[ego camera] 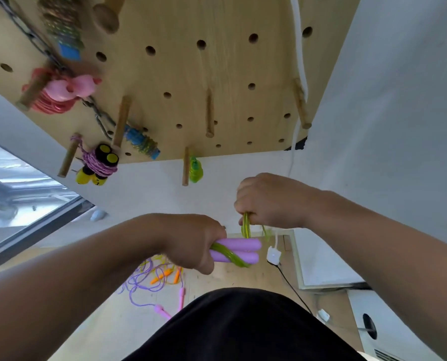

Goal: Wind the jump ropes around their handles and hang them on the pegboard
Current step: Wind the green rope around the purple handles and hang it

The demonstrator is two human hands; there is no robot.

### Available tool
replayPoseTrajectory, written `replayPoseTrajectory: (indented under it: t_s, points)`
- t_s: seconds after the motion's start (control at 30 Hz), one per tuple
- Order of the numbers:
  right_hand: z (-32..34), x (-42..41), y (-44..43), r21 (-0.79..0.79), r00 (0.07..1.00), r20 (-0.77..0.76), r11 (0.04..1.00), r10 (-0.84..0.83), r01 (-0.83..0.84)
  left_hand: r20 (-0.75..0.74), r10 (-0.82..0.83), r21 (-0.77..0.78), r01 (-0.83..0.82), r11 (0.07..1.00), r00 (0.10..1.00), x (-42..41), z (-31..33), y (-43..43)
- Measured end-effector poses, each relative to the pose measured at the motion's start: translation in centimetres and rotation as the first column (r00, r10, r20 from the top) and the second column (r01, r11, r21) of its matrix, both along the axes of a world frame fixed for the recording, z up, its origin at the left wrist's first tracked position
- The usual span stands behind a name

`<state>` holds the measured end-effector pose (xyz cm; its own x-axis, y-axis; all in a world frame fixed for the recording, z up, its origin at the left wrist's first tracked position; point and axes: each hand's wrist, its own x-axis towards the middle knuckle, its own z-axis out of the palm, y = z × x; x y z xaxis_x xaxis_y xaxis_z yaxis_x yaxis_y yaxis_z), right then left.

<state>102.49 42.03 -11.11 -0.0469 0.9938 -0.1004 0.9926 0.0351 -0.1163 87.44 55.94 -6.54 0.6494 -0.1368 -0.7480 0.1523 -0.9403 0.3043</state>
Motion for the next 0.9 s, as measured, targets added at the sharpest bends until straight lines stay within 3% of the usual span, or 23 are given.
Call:
replayPoseTrajectory:
  t_s: [0.1, 0.23, 0.37, 0.47, 0.6, 0.67, 0.73, 0.9]
  points:
    - [1.8, -0.2, 1.2, 0.010, 0.996, 0.071, 0.998, 0.063, -0.064, 0.000, -0.064, 0.063, 0.064, 0.996, 0.998, 0.6, 0.5, 0.2]
    - [3.9, -0.6, 1.7, -0.057, 0.985, 0.172, 0.998, 0.033, -0.024, 0.065, -0.158, 0.285, 0.134, 0.949, 0.985, 1.2, 0.7, 1.1]
    - [5.6, -1.8, 1.7, -0.099, 0.966, 0.245, 0.989, -0.080, 0.107, 0.208, -0.048, 0.441, -0.050, 0.896, 0.977, 2.2, -0.6, 2.2]
    - [6.1, -3.3, 0.9, -0.038, 0.955, 0.138, 0.962, -0.261, 0.269, 0.373, 0.194, 0.319, -0.322, 0.892, 0.907, 2.7, -1.4, 3.1]
    - [5.8, -4.3, -1.6, 0.085, 0.874, 0.009, 0.871, -0.486, 0.484, 0.543, 0.456, 0.050, -0.569, 0.821, 0.706, 1.3, -1.2, 3.3]
    - [5.1, -4.3, -2.7, 0.020, 0.807, -0.143, 0.813, -0.574, 0.582, 0.580, 0.515, -0.038, -0.610, 0.791, 0.631, 0.5, -0.8, 2.8]
    - [4.3, -4.4, -3.3, -0.074, 0.725, -0.291, 0.770, -0.625, 0.634, 0.603, 0.510, -0.067, -0.598, 0.799, 0.614, 0.0, -0.6, 2.2]
    - [3.1, -4.8, -4.1, -0.103, 0.585, -0.463, 0.696, -0.666, 0.710, 0.625, 0.559, -0.210, -0.572, 0.793, 0.545, -0.1, 0.1, 0.1]
